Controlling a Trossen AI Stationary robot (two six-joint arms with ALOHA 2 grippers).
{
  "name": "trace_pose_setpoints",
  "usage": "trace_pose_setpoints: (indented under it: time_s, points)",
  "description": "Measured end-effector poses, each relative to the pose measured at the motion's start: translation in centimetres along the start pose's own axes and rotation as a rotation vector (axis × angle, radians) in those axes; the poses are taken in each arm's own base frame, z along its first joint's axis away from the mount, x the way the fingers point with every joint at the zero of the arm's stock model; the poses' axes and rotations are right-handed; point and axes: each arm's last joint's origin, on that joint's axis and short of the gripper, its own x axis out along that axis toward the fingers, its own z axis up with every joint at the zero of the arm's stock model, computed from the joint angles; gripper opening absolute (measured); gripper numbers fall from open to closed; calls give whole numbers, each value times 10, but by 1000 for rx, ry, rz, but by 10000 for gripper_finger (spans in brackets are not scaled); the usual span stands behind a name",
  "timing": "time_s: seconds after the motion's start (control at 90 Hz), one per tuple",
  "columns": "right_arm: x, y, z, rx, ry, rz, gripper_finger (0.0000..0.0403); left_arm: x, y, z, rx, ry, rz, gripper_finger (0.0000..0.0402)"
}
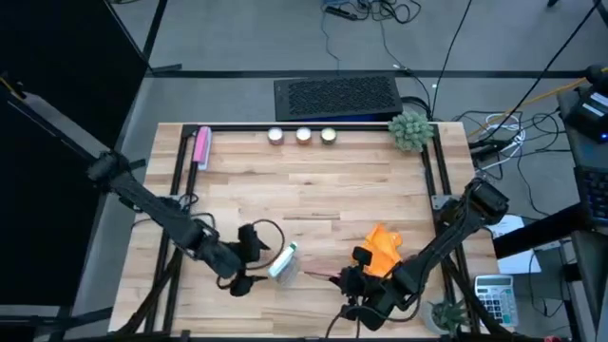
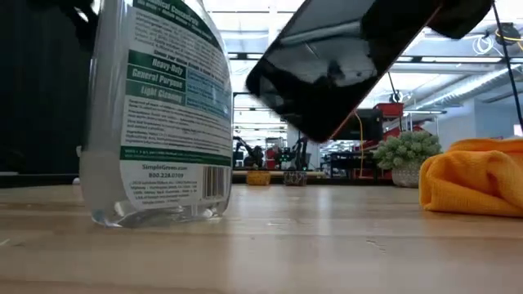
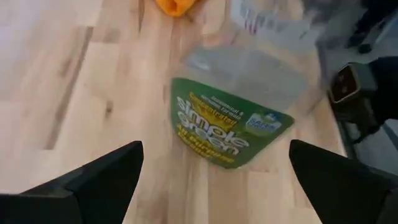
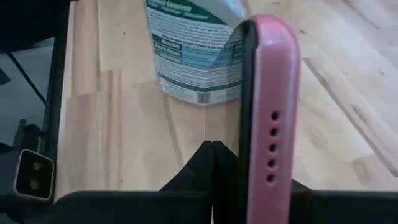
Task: Apply microfiber cloth
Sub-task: Spray the front of the cellphone with a spray bottle
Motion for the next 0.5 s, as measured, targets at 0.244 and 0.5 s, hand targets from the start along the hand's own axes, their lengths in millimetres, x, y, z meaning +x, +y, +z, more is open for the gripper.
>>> trace_pose_setpoints:
  time_s: [0.244, 0.5]
  points:
    - [20, -5, 1, -23, 1, -40, 9, 24, -7, -5, -4, 2, -28, 386]
    - [25, -10, 4, -53, 4, -55, 9, 22, -7, -4, -25, -4, -31, 386]
